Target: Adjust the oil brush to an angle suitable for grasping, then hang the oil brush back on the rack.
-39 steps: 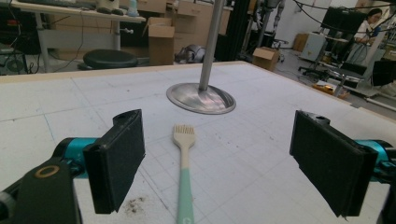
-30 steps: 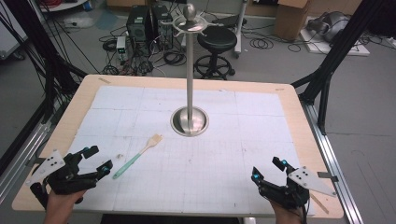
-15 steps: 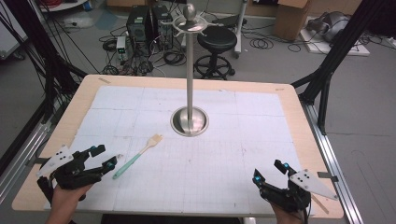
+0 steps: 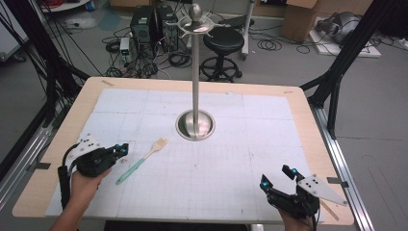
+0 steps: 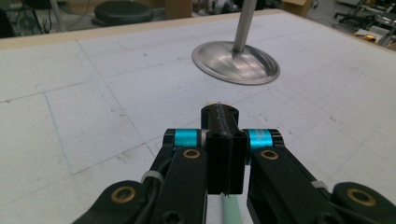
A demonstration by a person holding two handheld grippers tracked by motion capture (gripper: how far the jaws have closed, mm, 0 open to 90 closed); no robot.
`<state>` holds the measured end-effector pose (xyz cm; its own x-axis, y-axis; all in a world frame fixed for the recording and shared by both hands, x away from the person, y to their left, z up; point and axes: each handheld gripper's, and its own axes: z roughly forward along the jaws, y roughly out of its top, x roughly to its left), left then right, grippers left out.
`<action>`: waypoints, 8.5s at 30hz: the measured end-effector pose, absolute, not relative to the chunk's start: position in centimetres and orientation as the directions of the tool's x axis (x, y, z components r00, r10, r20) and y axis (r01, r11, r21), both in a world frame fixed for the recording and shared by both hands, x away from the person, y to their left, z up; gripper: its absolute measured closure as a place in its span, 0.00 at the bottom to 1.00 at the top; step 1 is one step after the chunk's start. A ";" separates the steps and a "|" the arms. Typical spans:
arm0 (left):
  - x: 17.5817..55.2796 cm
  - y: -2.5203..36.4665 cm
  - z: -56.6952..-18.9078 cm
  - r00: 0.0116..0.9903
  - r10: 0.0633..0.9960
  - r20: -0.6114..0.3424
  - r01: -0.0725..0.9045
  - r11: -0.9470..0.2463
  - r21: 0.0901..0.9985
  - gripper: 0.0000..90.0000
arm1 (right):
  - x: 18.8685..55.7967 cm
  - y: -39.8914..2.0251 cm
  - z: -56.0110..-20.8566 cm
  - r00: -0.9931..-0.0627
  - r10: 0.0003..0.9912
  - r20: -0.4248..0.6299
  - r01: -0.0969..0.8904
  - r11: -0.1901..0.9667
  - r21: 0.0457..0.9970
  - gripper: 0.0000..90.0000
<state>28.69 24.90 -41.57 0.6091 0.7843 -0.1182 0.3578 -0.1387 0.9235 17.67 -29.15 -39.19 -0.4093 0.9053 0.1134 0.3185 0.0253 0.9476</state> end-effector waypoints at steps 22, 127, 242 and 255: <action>33.0 20.3 -44.6 0.581 0.808 -0.096 0.521 -0.278 0.807 0.99 | 17.8 -29.2 -39.2 -0.420 0.901 0.111 0.323 0.034 0.946 0.21; 23.5 17.9 -44.6 0.774 0.627 -0.087 0.454 -0.455 0.766 0.99 | 17.5 -29.3 -39.2 -0.399 0.905 0.149 0.332 -0.008 0.943 0.22; 24.1 25.3 -41.2 0.692 0.701 -0.174 0.246 -0.002 0.969 0.21 | 19.0 -27.6 -38.7 -0.528 0.842 0.114 0.289 0.052 0.956 0.17; 24.0 25.5 -41.3 0.687 0.705 -0.174 0.258 -0.013 0.966 0.22 | 21.9 -22.9 -39.2 -0.697 0.712 0.084 0.342 0.228 0.912 0.27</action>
